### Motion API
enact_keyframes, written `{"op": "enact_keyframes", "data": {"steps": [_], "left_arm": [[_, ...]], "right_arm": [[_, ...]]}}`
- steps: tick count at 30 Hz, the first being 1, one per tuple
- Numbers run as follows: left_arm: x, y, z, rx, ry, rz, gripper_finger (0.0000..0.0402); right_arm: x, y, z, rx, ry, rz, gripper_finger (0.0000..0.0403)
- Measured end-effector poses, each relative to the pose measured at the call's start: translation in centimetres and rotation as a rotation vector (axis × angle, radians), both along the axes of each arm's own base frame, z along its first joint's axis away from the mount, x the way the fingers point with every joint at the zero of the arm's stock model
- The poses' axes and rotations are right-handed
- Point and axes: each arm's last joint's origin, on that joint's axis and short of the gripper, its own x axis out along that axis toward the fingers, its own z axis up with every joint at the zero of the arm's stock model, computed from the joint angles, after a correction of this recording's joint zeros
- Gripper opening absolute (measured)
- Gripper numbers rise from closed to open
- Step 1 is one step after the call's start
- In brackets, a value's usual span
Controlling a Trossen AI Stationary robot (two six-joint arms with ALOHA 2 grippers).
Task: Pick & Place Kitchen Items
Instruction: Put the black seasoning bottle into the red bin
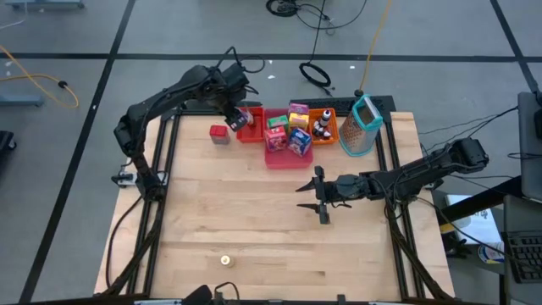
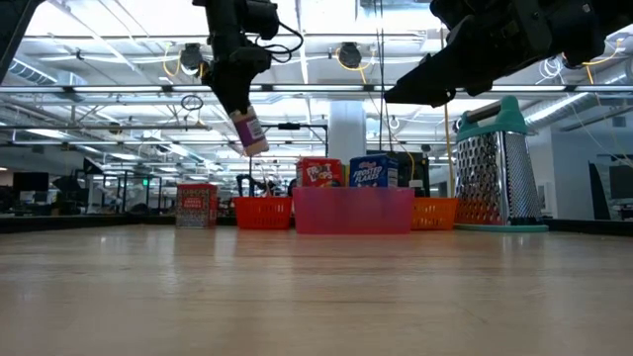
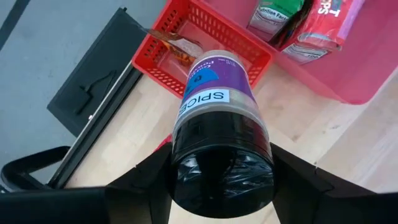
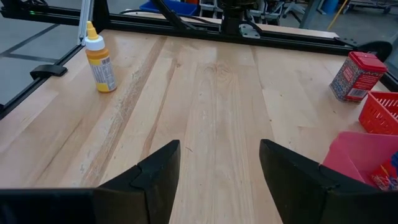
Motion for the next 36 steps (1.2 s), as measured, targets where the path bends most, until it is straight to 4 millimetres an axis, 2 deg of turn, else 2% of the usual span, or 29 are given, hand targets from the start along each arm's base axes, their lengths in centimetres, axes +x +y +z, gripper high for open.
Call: {"op": "enact_keyframes", "data": {"steps": [20, 36], "left_arm": [[0.8, 0.4, -5.0, -0.005, 0.022, 0.005, 0.0203], [0.9, 0.5, -8.2, -0.012, 0.026, 0.016, 0.0204]], "right_arm": [[0.0, 0.0, 0.0, 0.001, 0.0, 0.0, 0.0212], [0.0, 0.0, 0.0, 0.001, 0.0, 0.0, 0.0212]]}}
